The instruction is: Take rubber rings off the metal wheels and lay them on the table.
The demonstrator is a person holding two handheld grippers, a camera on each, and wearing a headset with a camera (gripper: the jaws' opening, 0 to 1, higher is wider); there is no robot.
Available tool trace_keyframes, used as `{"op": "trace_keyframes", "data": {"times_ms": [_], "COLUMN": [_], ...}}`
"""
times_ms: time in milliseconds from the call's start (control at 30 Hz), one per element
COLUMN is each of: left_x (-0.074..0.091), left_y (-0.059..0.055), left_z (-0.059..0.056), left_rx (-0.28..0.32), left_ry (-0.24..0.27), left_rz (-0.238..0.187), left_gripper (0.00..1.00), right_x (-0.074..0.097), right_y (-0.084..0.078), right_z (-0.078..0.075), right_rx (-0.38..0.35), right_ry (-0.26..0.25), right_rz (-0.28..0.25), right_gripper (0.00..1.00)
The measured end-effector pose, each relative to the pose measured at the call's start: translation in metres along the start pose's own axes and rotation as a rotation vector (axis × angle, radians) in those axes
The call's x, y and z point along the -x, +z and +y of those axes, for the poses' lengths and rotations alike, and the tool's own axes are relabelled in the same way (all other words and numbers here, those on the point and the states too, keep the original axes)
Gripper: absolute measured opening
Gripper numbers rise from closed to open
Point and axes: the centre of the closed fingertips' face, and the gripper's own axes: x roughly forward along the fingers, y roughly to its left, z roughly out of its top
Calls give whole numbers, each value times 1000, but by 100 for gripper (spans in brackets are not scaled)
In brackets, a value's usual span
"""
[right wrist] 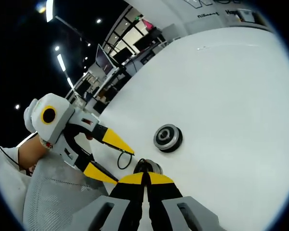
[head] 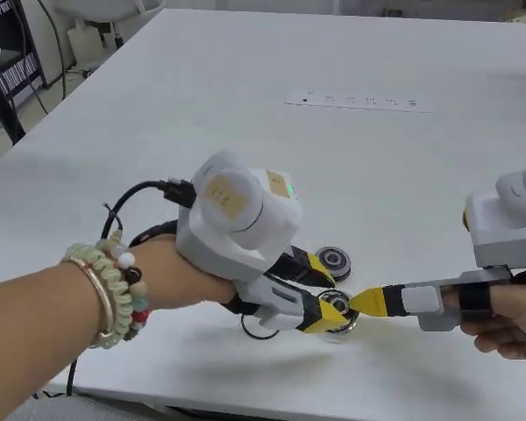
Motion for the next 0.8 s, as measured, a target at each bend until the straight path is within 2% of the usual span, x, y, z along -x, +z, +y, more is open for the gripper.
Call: {"op": "trace_keyframes", "data": {"times_ms": [167, 333, 500, 600, 667, 800], "left_x": [29, 65, 93, 108, 116, 131], "left_y": [17, 27, 24, 22, 19, 10], "left_z": [4, 13, 14, 12, 11, 8], "left_rx": [-16, -59, -62, -25, -19, -3], "left_ry": [3, 69, 133, 159, 172, 230], "left_rz": [-35, -57, -66, -91, -91, -79], "left_gripper": [33, 42, 44, 50, 52, 53], "right_x": [5, 8, 13, 15, 16, 17], "right_y": [6, 12, 16, 20, 22, 25], "right_z": [5, 6, 8, 10, 11, 13], "right_rx": [0, -4, 14, 18, 19, 29], "right_ry": [7, 14, 8, 12, 17, 18], "right_rz": [-26, -50, -67, -84, -93, -103], "right_gripper": [0, 0, 0, 0, 0, 0]}}
